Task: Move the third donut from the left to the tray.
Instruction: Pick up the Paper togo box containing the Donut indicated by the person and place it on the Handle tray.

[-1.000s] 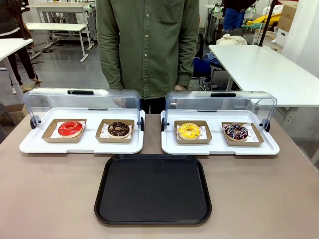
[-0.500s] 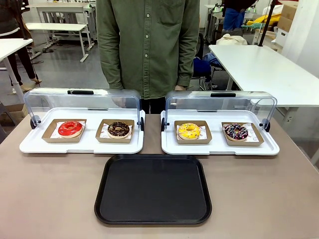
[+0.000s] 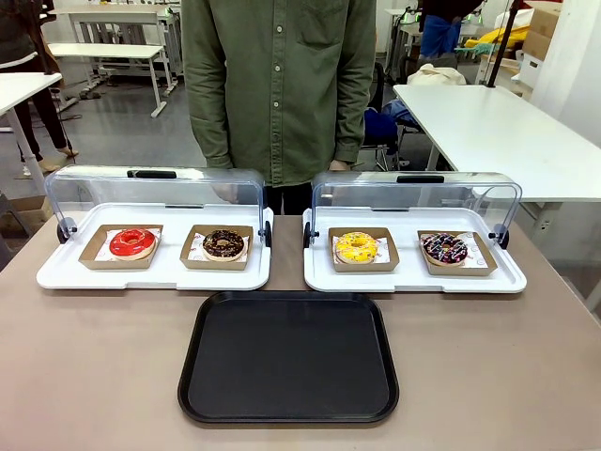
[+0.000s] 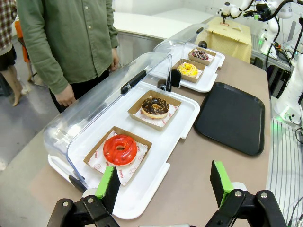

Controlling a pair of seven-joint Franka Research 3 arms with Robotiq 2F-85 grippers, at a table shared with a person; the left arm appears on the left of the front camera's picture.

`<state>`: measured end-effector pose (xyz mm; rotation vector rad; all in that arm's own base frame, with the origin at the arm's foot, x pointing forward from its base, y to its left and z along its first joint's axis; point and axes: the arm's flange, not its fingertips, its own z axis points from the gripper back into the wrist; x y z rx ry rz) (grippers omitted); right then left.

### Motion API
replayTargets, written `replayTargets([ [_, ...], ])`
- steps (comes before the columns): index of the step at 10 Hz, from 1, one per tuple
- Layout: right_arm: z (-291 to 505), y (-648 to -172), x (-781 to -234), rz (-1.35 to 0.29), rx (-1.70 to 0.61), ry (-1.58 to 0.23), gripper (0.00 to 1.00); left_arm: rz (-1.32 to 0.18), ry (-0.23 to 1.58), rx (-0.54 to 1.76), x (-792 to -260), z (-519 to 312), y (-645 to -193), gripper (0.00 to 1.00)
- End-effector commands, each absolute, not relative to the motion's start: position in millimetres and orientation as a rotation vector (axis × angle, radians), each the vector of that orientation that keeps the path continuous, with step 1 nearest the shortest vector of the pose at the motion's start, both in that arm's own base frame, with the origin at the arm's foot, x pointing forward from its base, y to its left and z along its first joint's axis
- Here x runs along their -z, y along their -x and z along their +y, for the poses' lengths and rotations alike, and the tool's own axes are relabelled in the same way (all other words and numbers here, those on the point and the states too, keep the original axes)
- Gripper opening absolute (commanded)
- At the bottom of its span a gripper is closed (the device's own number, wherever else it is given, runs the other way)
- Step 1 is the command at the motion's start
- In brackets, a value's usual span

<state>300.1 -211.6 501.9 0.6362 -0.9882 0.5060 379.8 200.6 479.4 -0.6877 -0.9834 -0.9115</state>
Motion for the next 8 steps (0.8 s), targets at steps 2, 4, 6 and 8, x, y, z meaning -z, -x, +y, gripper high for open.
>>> replayTargets([
  [2, -211.9, -303.5, -503.2, -1.024, -0.519, -0.636, 1.00, -0.985, 0.696, 0.922, -479.2, 200.6, -378.9, 1.00],
  [4, -211.9, -303.5, -503.2, -1.024, -0.519, -0.636, 1.00, -0.985, 0.696, 0.922, -479.2, 200.6, -378.9, 1.00],
  [6, -211.9, -303.5, -503.2, -1.024, -0.519, -0.636, 1.00, -0.985, 0.696, 0.922, -479.2, 200.6, -378.9, 1.00],
  [8, -211.9, -303.5, -503.2, -1.024, -0.519, -0.636, 1.00, -0.985, 0.696, 0.922, -479.2, 200.6, -378.9, 1.00],
])
